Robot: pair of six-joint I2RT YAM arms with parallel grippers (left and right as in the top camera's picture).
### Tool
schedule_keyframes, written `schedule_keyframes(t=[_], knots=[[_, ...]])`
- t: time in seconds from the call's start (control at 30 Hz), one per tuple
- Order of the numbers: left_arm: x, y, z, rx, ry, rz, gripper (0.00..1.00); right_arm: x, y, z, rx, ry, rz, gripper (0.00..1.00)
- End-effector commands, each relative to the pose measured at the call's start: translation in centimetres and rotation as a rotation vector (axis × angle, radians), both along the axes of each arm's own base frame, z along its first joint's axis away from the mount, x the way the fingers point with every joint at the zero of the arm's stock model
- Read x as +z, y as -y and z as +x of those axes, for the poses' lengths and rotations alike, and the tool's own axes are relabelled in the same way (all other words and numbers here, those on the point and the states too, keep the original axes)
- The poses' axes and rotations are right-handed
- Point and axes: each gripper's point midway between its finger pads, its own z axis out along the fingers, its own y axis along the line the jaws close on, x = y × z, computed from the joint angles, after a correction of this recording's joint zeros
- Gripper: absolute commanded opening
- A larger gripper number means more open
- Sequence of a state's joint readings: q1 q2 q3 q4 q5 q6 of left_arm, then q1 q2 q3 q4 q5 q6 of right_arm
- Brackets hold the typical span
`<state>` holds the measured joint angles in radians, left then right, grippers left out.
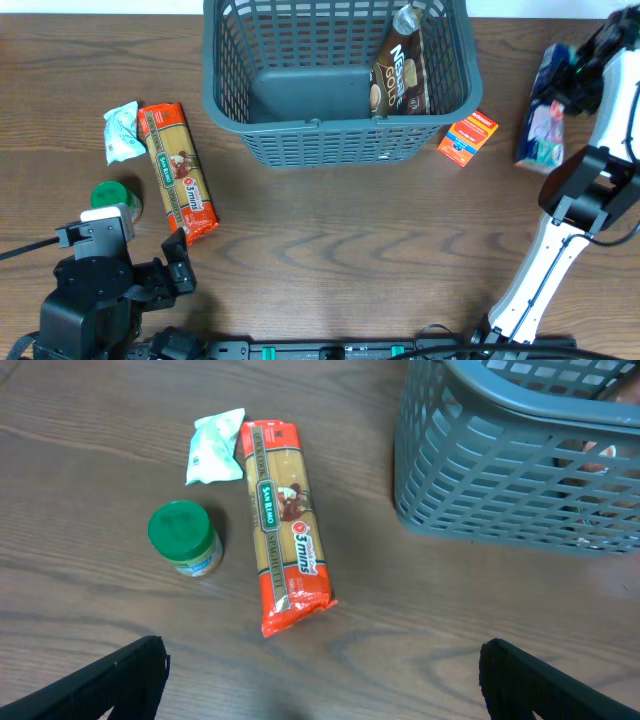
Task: Pack container
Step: 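Grasp the blue Kleenex tissue pack with the right gripper, then carry the Kleenex pack over and drop it into the basket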
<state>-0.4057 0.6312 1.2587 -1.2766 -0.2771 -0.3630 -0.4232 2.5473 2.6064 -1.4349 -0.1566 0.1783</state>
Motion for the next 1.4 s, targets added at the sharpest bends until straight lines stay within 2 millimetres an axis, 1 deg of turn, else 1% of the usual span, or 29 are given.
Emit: schedule_keyframes(t=[0.0, 0.13, 0.2, 0.23, 0.27, 0.33, 0.4, 0.47, 0.5, 0.53, 0.57, 0.63, 0.67, 0.73, 0.8, 0.83, 0.93, 1.07, 1.13, 1.23, 1.33, 1.37], knots=[[0.3, -0.4, 0.0, 0.021, 0.009, 0.009, 0.98, 12.9, -1.3, 0.8, 0.022, 0.289, -0.051, 0.27], [0.3, -0.4, 0.0, 0.021, 0.009, 0.01, 0.98, 22.1, -3.7, -0.1, 0.07, 0.496, -0.116, 0.27], [0.3, -0.4, 0.0, 0.021, 0.009, 0.009, 0.98, 26.7, -5.7, -0.8, 0.132, 0.608, -0.166, 0.27], [0.3, -0.4, 0.0, 0.021, 0.009, 0.009, 0.98, 29.2, -7.0, -1.3, 0.176, 0.674, -0.195, 0.27], [0.3, -0.4, 0.0, 0.021, 0.009, 0.009, 0.98, 31.4, -8.2, -1.7, 0.219, 0.732, -0.221, 0.27], [0.3, -0.4, 0.0, 0.021, 0.009, 0.009, 0.98, 35.8, -11.5, -2.7, 0.331, 0.858, -0.285, 0.27], [0.3, -0.4, 0.0, 0.021, 0.009, 0.009, 0.99, 39.7, -15.6, -4.0, 0.47, 0.978, -0.354, 0.26], [0.3, -0.4, 0.0, 0.021, 0.009, 0.009, 0.98, 42.1, -19.4, -5.2, 0.608, 1.062, -0.408, 0.26], [0.3, -0.4, 0.0, 0.021, 0.009, 0.009, 0.99, 43.2, -22.4, -5.9, 0.711, 1.112, -0.432, 0.25], [0.3, -0.4, 0.0, 0.021, 0.009, 0.01, 0.99, 43.6, -24.0, -6.3, 0.763, 1.133, -0.439, 0.24], [0.3, -0.4, 0.0, 0.022, 0.009, 0.009, 0.99, 43.7, -26.1, -6.6, 0.836, 1.153, -0.444, 0.24], [0.3, -0.4, 0.0, 0.021, 0.009, 0.009, 0.99, 43.4, -29.8, -7.2, 0.963, 1.174, -0.443, 0.24], [0.3, -0.4, 0.0, 0.021, 0.009, 0.009, 0.99, 42.9, -31.7, -7.4, 1.022, 1.177, -0.433, 0.25], [0.3, -0.4, 0.0, 0.021, 0.009, 0.009, 0.99, 41.8, -34.7, -7.6, 1.127, 1.175, -0.416, 0.28], [0.3, -0.4, 0.0, 0.021, 0.009, 0.009, 0.98, 40.4, -37.8, -7.8, 1.233, 1.168, -0.396, 0.33], [0.3, -0.4, 0.0, 0.021, 0.009, 0.009, 0.99, 39.7, -38.9, -7.8, 1.271, 1.161, -0.389, 0.36], [0.3, -0.4, 0.0, 0.021, 0.009, 0.009, 0.99, 37.1, -42.5, -7.6, 1.38, 1.125, -0.358, 0.35], [0.3, -0.4, 0.0, 0.021, 0.009, 0.009, 0.99, 33.4, -45.7, -6.5, 1.447, 1.058, -0.305, 0.33], [0.3, -0.4, 0.0, 0.021, 0.009, 0.009, 0.98, 31.7, -46.5, -5.9, 1.462, 1.019, -0.294, 0.32], [0.3, -0.4, 0.0, 0.021, 0.009, 0.009, 0.99, 29.5, -46.8, -5.4, 1.473, 0.95, -0.286, 0.32], [0.3, -0.4, 0.0, 0.021, 0.009, 0.009, 0.98, 28.8, -46.7, -5.7, 1.481, 0.917, -0.276, 0.34], [0.3, -0.4, 0.0, 0.021, 0.009, 0.009, 0.98, 28.7, -46.7, -5.7, 1.48, 0.913, -0.277, 0.39]])
